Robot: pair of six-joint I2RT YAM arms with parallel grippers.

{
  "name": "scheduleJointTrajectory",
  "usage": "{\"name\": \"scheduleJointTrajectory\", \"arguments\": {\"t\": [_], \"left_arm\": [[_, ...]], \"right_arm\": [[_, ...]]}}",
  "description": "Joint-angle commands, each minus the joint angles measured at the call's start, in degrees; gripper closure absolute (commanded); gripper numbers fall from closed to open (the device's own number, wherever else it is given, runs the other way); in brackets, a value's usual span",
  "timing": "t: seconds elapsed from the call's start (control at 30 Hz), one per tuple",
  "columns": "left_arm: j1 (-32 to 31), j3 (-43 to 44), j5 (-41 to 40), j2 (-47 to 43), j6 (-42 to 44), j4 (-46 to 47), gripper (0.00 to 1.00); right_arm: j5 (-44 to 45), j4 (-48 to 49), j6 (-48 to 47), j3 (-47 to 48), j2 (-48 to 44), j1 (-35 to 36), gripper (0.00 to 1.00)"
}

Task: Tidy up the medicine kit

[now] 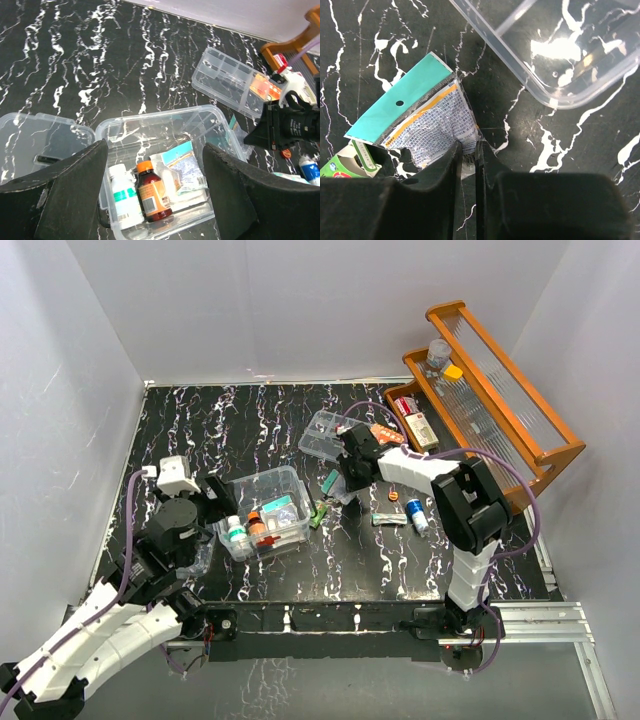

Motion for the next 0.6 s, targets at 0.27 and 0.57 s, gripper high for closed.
{"name": "scheduleJointTrajectory", "arguments": {"t": [0.27, 0.57], "left_arm": [[0.0, 0.7, 28.5, 9.0, 5.0, 10.0, 0.24], [0.0, 0.0, 41.8, 19.9, -6.1, 24.4, 0.24]], "right_arm": [[1.5, 9.3, 16.9, -12.2, -18.4, -0.4, 0.92], [-8.3, 19.7, 36.7, -20.5, -30.9, -0.1, 0.92]]}}
